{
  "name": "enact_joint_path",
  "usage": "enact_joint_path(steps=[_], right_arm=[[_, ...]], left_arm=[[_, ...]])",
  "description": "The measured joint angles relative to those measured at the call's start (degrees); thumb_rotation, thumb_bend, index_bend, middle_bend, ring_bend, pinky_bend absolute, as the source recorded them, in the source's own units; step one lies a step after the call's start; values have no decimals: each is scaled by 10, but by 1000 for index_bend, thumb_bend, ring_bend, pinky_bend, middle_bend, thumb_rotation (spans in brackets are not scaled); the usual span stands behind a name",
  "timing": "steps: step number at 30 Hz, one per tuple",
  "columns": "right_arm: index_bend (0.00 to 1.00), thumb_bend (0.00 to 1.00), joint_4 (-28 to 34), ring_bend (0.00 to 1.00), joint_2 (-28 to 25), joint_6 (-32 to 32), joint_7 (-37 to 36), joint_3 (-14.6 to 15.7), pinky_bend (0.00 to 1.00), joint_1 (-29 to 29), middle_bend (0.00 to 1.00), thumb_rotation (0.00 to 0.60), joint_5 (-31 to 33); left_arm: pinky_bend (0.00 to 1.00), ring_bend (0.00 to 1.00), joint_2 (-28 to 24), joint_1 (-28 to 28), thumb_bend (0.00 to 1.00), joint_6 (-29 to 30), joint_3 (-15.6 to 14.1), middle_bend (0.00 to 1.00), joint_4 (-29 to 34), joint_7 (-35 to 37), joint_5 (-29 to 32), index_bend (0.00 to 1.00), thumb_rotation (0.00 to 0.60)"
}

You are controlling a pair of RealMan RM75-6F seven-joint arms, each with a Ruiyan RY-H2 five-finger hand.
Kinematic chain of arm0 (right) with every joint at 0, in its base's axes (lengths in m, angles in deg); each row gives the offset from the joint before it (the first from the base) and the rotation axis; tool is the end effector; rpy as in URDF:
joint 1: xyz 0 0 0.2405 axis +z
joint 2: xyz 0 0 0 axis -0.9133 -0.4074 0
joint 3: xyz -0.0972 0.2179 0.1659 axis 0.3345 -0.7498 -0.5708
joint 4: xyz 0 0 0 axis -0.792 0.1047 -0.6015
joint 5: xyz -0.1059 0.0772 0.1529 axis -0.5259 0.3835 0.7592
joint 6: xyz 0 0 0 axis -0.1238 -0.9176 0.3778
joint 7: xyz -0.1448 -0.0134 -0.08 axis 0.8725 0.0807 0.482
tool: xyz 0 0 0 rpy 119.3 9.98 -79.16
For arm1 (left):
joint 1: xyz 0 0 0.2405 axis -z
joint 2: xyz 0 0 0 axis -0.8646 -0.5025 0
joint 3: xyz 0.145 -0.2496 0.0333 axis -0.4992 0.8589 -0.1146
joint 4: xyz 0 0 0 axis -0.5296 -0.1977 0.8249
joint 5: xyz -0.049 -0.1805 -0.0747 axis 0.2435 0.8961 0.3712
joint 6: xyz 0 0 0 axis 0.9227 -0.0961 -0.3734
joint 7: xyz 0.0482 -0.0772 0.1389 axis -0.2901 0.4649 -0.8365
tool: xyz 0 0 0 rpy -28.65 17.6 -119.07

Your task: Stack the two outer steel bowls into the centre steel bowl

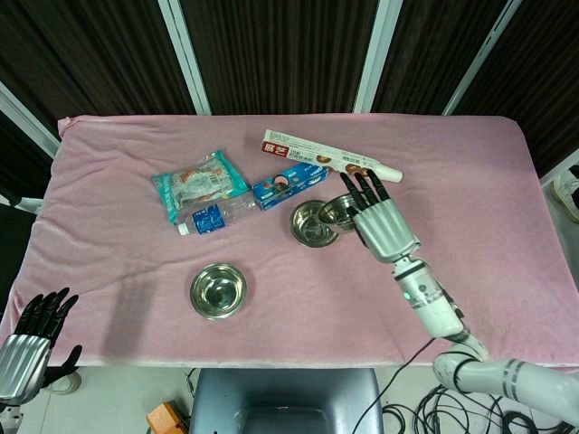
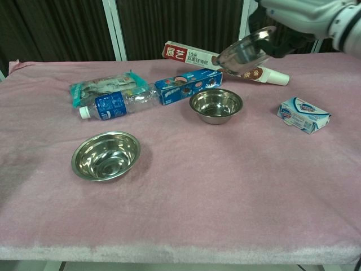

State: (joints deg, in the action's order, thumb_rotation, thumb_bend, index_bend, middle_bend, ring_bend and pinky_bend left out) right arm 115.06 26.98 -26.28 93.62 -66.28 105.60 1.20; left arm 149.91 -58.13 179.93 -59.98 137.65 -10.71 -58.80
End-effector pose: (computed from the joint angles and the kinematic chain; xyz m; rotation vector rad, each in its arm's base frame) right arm -0.1330 -0.4021 0.0662 1.7877 -0.3178 0.8939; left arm -0.3400 0.1610 0.1641 -1.5454 -0.8390 -0.9494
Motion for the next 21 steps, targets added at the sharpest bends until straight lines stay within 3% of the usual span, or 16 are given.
enact_joint_path(steps=[5,10,16,21], right_arm=[[688,622,-73,0,76,-19,68,-10,0,58,42,600,49],[659,615,-165,0,144,-35,88,-4,0,95,43,600,77],[524,449,-245,0,191,-63,55,25,0,114,45,600,91],[320,371,-243,0,184,-64,7,54,0,104,27,600,73]], left_arm=[[43,0,-1,2,359,-6,1,0,1,1,3,0,600],[42,0,0,5,359,-14,-1,0,2,-7,4,0,600],[43,0,1,8,358,-25,-2,0,7,-17,5,0,600],[42,0,2,8,358,-22,-6,0,7,-19,-2,0,600]])
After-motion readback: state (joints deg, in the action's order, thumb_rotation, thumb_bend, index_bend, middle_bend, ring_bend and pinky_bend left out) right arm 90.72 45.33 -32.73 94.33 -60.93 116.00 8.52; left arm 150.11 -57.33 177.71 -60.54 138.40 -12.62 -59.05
